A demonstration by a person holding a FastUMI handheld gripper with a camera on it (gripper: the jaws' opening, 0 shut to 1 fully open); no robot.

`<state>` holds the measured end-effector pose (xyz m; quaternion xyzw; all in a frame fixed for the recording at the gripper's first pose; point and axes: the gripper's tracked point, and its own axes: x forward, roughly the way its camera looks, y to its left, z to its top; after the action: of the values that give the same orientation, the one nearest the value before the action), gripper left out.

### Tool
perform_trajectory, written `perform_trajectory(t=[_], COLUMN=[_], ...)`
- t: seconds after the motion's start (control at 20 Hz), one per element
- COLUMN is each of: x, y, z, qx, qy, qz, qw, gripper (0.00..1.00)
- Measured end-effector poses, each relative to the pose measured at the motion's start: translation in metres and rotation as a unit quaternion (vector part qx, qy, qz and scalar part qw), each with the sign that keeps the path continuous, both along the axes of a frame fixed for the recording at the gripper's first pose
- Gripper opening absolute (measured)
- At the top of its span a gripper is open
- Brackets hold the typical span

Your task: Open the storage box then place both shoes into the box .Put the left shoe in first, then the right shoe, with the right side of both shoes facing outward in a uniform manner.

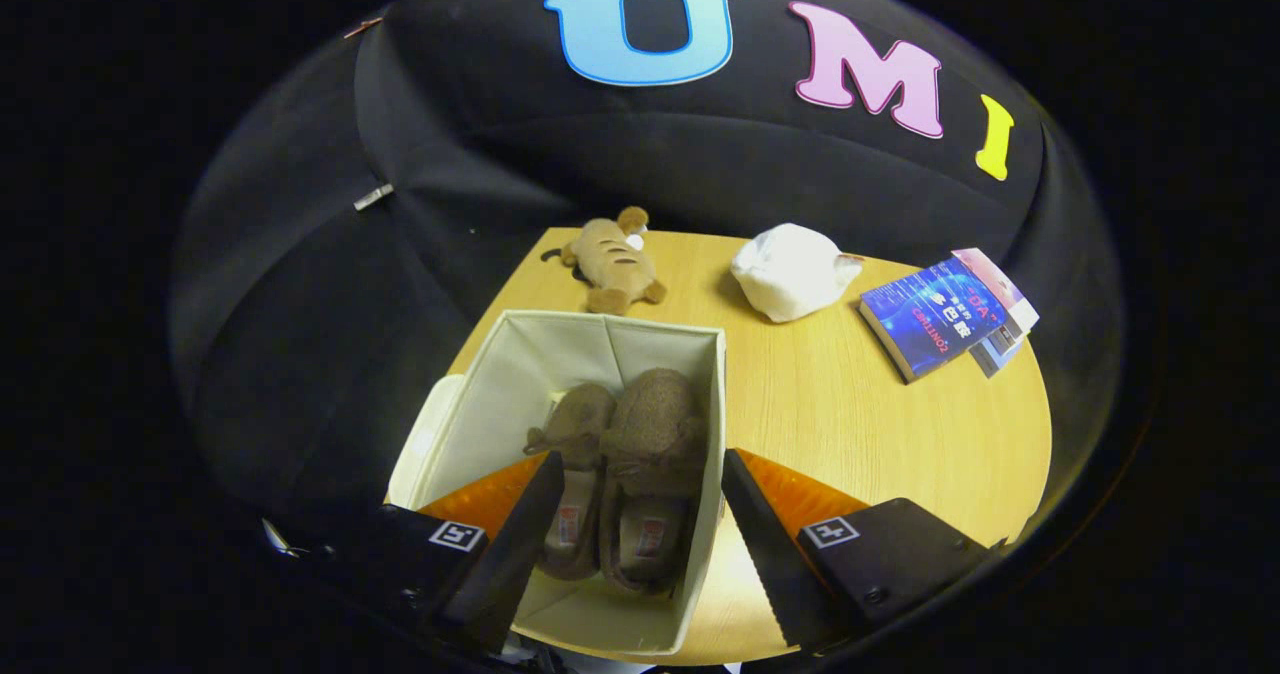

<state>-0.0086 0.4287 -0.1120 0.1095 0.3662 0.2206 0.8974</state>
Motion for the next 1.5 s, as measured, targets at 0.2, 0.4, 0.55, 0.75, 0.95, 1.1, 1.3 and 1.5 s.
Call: perform_trajectory(t=[0.2, 0.4, 0.55, 0.75, 0.95, 1.1, 1.3, 1.5], x=[-0.003, -0.006, -0.011, -0.018, -0.025, -0.030, -0.036, -0.034], y=[-0.027, -0.074, -0.121, -0.193, -0.259, -0.308, -0.366, -0.410], z=[0.025, 0.049, 0.064, 0.080, 0.080, 0.081, 0.075, 0.075], qx=[0.046, 0.077, 0.086, 0.089, 0.069, 0.054, 0.034, 0.053], qy=[-0.045, -0.084, -0.115, -0.175, -0.211, -0.239, -0.257, -0.261], qz=[0.024, 0.024, 0.016, -0.006, -0.026, -0.047, -0.078, -0.101], qw=[0.998, 0.993, 0.990, 0.981, 0.975, 0.968, 0.963, 0.958], gripper=[0.98, 0.99, 0.99, 0.99, 0.99, 0.99, 0.99, 0.98])
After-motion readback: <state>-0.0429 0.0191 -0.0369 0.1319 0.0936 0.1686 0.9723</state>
